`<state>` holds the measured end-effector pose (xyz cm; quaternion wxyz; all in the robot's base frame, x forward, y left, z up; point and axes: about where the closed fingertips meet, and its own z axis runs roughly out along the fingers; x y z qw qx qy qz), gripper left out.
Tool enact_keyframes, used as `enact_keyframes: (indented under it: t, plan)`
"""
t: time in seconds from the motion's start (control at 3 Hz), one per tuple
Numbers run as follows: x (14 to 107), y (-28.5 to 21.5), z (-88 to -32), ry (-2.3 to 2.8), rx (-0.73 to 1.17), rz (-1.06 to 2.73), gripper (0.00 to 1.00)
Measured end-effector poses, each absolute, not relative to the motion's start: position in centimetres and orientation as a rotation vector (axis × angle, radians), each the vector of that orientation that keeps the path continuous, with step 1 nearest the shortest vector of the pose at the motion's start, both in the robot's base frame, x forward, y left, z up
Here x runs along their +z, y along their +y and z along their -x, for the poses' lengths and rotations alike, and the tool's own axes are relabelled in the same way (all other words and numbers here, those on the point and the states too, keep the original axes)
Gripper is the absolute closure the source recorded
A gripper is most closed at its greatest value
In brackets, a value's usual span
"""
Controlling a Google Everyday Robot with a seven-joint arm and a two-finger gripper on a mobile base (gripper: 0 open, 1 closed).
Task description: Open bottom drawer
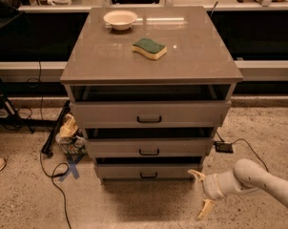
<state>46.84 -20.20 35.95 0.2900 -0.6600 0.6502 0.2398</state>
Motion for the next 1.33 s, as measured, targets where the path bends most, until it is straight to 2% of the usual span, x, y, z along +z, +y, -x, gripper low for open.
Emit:
enact_keyframes:
  t: [1.0,1.33]
  plan:
    - [27.2,-20.4,-52.4,1.48,0.447,1.926,0.0]
    - [27.2,-20.4,-52.4,1.48,0.447,1.926,0.0]
